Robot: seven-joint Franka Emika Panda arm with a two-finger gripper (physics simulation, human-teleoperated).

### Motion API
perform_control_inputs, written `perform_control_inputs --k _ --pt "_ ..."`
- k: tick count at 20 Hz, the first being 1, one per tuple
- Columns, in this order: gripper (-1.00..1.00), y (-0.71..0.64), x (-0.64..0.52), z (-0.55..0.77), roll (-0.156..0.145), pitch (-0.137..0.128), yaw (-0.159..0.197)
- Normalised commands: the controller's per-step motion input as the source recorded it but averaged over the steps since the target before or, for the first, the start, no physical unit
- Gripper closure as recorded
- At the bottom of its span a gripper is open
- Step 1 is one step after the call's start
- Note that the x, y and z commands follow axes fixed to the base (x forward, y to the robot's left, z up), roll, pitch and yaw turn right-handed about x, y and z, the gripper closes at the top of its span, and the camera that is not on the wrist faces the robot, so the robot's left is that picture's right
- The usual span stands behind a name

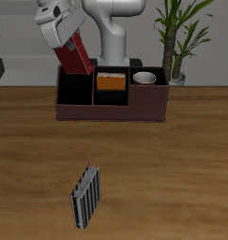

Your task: Place the red mug into the back desk caddy's right compartment and place the orange book into the back desk caddy's back compartment and place the red book into the back desk caddy's front compartment

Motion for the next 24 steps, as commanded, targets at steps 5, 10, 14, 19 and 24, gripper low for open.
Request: perform_control_inputs --k 5,10,14,19,24 --pt "1.0 0.08 0.12 0.03 -0.092 0.015 0.103" --pt "1.0 -0.01 0.07 0.19 -0.093 -0.07 0.132" --pt "1.0 -0.07 0.08 0.2 -0.096 -0.03 -0.025" --pt "1.0 -0.05 0.13 0.1 -0.096 0.016 -0.037" --pt "1.0 0.02 0.16 -0.03 -0.044 0.024 0.017"
